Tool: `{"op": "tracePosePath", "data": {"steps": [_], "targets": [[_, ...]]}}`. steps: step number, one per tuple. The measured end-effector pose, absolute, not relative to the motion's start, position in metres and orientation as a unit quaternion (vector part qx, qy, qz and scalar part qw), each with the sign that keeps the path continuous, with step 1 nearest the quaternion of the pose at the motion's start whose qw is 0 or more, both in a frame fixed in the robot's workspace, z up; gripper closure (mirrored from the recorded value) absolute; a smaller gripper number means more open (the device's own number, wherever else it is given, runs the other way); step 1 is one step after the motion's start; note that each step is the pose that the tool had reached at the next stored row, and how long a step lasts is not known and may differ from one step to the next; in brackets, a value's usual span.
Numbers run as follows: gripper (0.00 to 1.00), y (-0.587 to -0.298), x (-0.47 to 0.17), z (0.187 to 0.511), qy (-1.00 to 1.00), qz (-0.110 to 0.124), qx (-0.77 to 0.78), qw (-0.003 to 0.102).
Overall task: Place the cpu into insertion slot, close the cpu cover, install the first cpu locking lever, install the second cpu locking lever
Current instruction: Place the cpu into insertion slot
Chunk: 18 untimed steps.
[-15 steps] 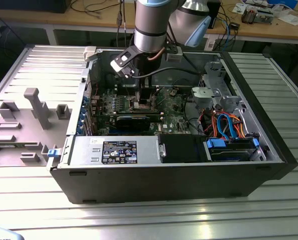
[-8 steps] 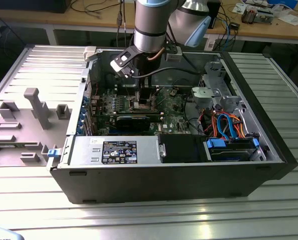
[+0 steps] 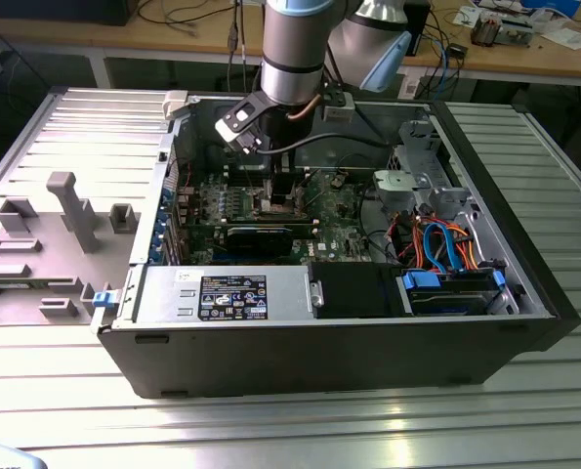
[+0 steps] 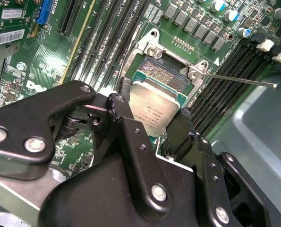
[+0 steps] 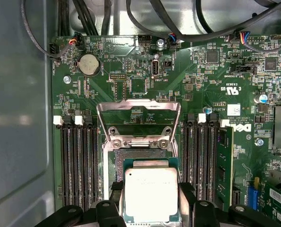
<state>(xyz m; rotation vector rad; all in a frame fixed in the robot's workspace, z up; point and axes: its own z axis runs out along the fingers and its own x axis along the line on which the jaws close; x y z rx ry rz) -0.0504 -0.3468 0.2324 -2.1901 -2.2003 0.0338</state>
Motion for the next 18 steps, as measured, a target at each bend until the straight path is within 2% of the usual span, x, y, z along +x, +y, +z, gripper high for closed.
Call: {"op": "tracePosePath", "data": {"steps": [18], "targets": [[0.45, -0.3468, -0.0505, 0.2269, -0.709, 0.011, -0.705, 0.018]]}}
